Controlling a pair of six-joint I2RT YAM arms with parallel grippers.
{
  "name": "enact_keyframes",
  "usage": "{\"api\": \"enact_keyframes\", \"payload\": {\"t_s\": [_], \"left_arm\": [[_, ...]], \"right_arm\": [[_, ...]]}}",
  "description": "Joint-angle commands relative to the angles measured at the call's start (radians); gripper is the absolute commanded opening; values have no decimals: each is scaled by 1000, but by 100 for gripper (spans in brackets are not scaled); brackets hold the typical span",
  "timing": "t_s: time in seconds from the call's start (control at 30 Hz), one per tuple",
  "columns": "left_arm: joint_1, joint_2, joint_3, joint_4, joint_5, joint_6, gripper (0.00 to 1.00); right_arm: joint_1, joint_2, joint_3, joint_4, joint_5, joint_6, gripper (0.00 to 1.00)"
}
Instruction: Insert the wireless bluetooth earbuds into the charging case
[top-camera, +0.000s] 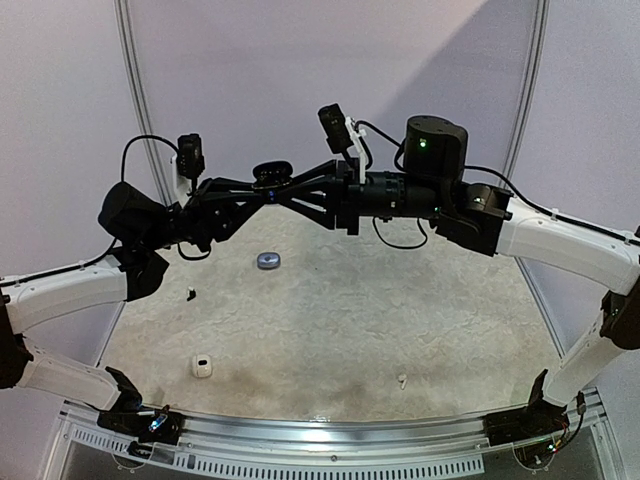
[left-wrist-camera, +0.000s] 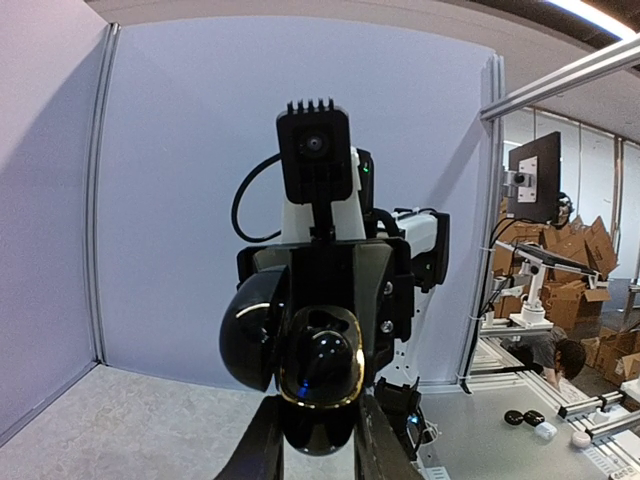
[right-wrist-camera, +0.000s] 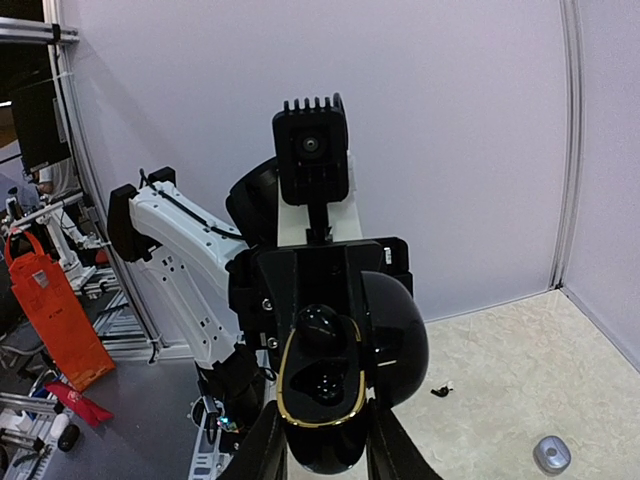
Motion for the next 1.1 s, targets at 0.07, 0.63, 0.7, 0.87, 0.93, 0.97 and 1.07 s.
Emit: {"api": "enact_keyframes", "payload": {"t_s": [0.07, 0.63, 0.7, 0.87, 0.93, 0.97, 1.07], "left_arm": [[-17, -2, 16, 3, 2, 15, 0], [-12, -59, -5, -294, -104, 184, 77], [-11, -76, -2, -391, -128, 242, 84], [-2, -115, -10, -558, -147, 335, 99], [4, -131, -11, -643, -157, 368, 99], [6, -138, -8, -716, -165, 395, 99], [11, -158, 13, -916, -205, 487, 99]], "right_arm": [[-7, 21, 34, -25, -9, 14, 20], [-7, 3, 0, 22, 63, -1, 0], [-12, -2, -7, 34, 74, -5, 0], [-31, -20, -52, 107, 112, 16, 0], [-38, -28, -61, 118, 145, 19, 0], [-41, -31, -63, 119, 163, 17, 0], [-52, -36, -65, 128, 203, 7, 0]]}}
